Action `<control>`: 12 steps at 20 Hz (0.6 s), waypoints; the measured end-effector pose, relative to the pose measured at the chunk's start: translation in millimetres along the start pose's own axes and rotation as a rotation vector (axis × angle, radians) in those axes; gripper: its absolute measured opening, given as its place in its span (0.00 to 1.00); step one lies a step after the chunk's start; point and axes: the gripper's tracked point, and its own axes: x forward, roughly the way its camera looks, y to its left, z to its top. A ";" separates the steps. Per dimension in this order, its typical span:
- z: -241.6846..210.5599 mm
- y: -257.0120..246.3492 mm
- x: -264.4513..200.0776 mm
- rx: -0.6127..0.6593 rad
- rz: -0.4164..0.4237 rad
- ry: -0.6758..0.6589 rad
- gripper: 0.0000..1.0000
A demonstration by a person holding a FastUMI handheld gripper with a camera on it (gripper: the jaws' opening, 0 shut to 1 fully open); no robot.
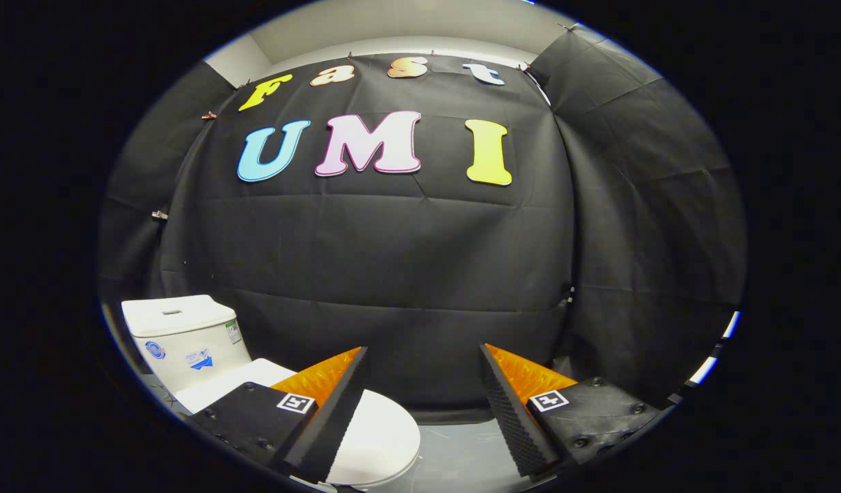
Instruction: Open the toilet lid.
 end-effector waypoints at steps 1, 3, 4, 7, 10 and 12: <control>-0.4 0.4 0.3 -0.002 0.001 0.001 0.98; -1.0 1.1 -0.1 -0.002 0.004 0.004 0.98; -1.3 1.4 0.1 -0.002 0.005 0.006 0.98; -1.0 2.1 -0.3 -0.004 0.007 0.005 0.98; -1.8 1.7 0.1 -0.005 0.007 0.008 0.98; -1.2 1.3 0.3 0.000 0.006 0.008 0.98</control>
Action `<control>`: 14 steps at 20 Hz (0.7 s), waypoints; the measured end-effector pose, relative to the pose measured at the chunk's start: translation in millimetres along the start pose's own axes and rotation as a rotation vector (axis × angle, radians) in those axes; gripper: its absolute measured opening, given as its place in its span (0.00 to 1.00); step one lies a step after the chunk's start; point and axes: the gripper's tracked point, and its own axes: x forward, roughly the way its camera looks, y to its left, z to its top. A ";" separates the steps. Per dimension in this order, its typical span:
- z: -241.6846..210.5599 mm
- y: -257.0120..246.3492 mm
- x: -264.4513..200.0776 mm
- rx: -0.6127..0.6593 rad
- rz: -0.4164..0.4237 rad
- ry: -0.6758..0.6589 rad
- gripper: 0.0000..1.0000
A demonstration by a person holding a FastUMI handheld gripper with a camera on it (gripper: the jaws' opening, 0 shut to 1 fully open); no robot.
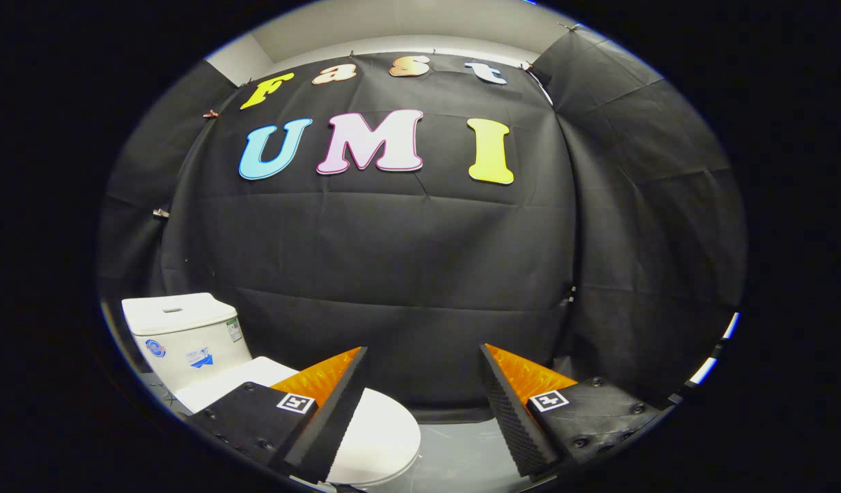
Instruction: Open the toilet lid.
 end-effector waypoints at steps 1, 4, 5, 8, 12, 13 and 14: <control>0.0 -0.3 0.0 0.001 -0.001 0.000 0.98; 1.8 2.8 -2.6 -0.006 0.012 -0.003 0.98; 3.6 4.4 -3.5 -0.020 0.020 -0.007 0.98; 3.9 5.3 -3.8 -0.042 0.043 0.013 0.98; 17.7 5.0 -5.4 -0.034 0.052 0.005 0.98; 17.5 5.5 -6.8 -0.021 0.053 0.008 0.98; 13.8 5.6 -8.9 -0.011 0.048 0.013 0.98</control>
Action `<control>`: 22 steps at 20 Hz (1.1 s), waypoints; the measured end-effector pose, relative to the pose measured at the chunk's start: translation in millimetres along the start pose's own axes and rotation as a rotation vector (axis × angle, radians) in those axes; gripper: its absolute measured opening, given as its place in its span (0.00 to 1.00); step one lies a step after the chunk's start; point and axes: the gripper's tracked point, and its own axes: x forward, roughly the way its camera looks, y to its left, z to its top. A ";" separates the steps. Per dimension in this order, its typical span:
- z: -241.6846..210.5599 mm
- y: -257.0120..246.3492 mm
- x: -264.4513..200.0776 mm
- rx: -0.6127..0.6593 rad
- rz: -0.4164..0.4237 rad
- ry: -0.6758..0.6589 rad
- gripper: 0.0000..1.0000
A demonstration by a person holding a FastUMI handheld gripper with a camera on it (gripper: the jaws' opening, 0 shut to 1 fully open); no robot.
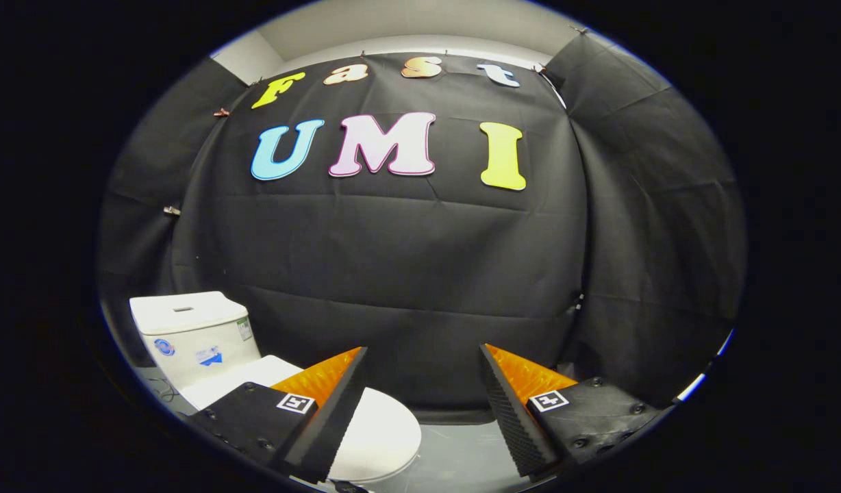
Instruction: Open the toilet lid.
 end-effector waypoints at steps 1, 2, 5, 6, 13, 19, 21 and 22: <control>-5.3 0.7 -1.5 0.007 -0.003 0.009 0.98; -12.3 1.5 -4.8 0.011 -0.005 0.018 0.98; -36.8 3.2 -16.7 0.019 -0.009 0.053 0.98; -45.7 1.7 -20.4 0.026 -0.014 0.064 0.98; -122.8 -8.2 -52.5 0.150 -0.046 0.192 0.99; -186.4 -2.4 -63.1 0.281 -0.057 0.321 0.98; -197.6 3.7 -66.3 0.362 -0.045 0.352 0.99; -203.5 7.4 -68.5 0.418 -0.038 0.382 0.99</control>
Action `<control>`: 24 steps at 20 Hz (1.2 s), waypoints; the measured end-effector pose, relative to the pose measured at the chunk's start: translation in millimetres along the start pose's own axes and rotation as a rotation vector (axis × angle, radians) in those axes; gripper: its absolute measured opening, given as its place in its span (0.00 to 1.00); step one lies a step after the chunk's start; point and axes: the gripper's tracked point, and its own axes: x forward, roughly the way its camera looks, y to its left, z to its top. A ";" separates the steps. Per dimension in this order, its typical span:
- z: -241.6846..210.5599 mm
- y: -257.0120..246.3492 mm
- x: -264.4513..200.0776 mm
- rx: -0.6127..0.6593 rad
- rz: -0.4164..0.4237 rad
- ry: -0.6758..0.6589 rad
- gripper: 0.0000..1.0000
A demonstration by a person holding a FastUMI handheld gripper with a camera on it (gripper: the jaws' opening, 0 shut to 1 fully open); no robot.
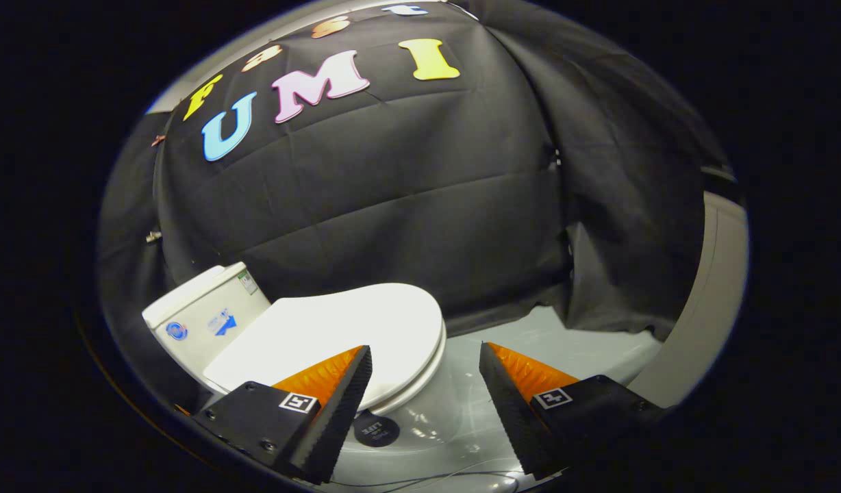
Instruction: Open the toilet lid.
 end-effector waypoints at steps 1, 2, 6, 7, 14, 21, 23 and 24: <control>-9.1 0.2 0.7 0.063 0.012 0.036 0.98; -19.7 1.8 -0.4 0.133 0.033 0.080 0.99; -54.2 -5.1 -0.5 0.350 0.065 0.184 0.89; -64.3 -5.5 -0.2 0.399 0.079 0.215 0.83; -99.4 5.7 -7.7 0.702 0.136 0.351 0.47; -96.6 20.5 -0.5 0.824 0.203 0.358 0.23; -95.6 18.2 -4.6 0.859 0.206 0.378 0.15; -96.9 20.4 -3.1 0.872 0.211 0.380 0.15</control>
